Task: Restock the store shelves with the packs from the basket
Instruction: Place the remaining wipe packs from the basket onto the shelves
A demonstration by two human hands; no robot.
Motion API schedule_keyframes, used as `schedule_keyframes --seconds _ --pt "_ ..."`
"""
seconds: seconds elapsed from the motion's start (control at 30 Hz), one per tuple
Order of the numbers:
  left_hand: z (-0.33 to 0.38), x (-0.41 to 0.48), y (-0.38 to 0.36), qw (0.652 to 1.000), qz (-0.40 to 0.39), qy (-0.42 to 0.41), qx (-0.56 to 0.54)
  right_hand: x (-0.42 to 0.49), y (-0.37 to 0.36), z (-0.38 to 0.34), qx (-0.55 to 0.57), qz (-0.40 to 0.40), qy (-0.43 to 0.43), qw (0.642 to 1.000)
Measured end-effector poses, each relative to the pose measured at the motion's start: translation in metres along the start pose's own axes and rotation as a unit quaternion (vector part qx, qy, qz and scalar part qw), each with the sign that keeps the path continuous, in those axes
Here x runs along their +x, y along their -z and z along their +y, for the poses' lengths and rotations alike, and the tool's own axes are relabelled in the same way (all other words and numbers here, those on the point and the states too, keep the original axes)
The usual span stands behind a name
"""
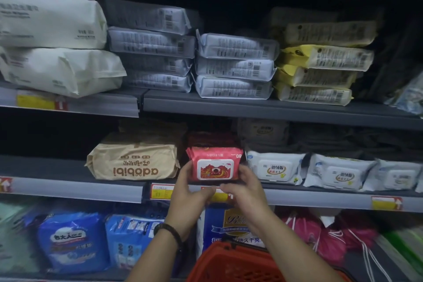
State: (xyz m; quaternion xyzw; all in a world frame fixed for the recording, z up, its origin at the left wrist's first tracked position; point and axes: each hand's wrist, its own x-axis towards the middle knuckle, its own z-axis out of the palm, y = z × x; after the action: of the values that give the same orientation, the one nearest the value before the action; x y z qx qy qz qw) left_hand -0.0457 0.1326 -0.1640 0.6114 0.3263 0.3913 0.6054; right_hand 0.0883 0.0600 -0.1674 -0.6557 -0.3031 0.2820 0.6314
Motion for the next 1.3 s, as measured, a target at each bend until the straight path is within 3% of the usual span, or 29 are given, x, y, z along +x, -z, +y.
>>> schedule_keyframes --seconds 0.2,0.37,0.47,0.57,0.63,0.77,0.87,0.93,1.03,1.13,1.2,1.23,1.3 --pt "0.012 -0.01 0.002 0.988 -0.017 0.09 -0.124 -0.023 0.003 -0.001 0.12 0.018 0.109 0.987" --pt "0.015 -0.021 -0.001 0.981 -0.081 0.115 -0.135 -0.025 -0.009 -0.015 0.057 0.061 0.197 0.977" --pt "0.021 -0.023 0.005 0.986 -0.126 0.081 -0.07 -0.024 -0.004 -0.028 0.046 0.073 0.198 0.976" --pt "0.023 -0.019 0.014 0.995 -0.095 -0.011 -0.007 -0.025 -0.004 -0.033 0.036 0.049 0.198 0.978" --pt "0.023 -0.018 0.014 0.997 -0.072 -0.035 -0.024 -0.028 -0.007 -0.033 0.036 0.021 0.191 0.981" --pt "0.021 -0.015 0.011 0.986 -0.039 -0.002 -0.162 -0.033 -0.005 -0.033 0.024 0.03 0.179 0.983" --pt "0.019 -0.013 0.006 0.976 -0.036 0.018 -0.214 -0.039 -0.006 -0.027 -0.095 0.175 0.185 0.962" --pt "0.02 -0.013 0.002 0.966 -0.053 0.036 -0.249 -0.041 -0.008 -0.018 -0.111 0.228 0.136 0.958" --pt "0.024 -0.009 0.001 0.961 -0.067 0.065 -0.258 -0.034 -0.011 -0.01 -0.003 0.142 0.058 0.988" --pt "0.016 0.005 0.005 0.991 -0.003 -0.002 -0.135 -0.023 -0.01 -0.008 0.023 0.115 0.081 0.99" --pt "0.01 0.015 0.008 0.995 0.064 -0.074 0.021 -0.013 -0.01 -0.009 -0.018 0.123 0.097 0.987" --pt "0.007 0.018 0.009 0.984 0.087 -0.096 0.123 -0.007 -0.012 -0.008 -0.061 0.135 0.105 0.983" --pt "0.003 0.018 0.011 0.923 0.12 -0.114 0.347 0.003 -0.018 -0.002 -0.177 0.161 0.111 0.965"
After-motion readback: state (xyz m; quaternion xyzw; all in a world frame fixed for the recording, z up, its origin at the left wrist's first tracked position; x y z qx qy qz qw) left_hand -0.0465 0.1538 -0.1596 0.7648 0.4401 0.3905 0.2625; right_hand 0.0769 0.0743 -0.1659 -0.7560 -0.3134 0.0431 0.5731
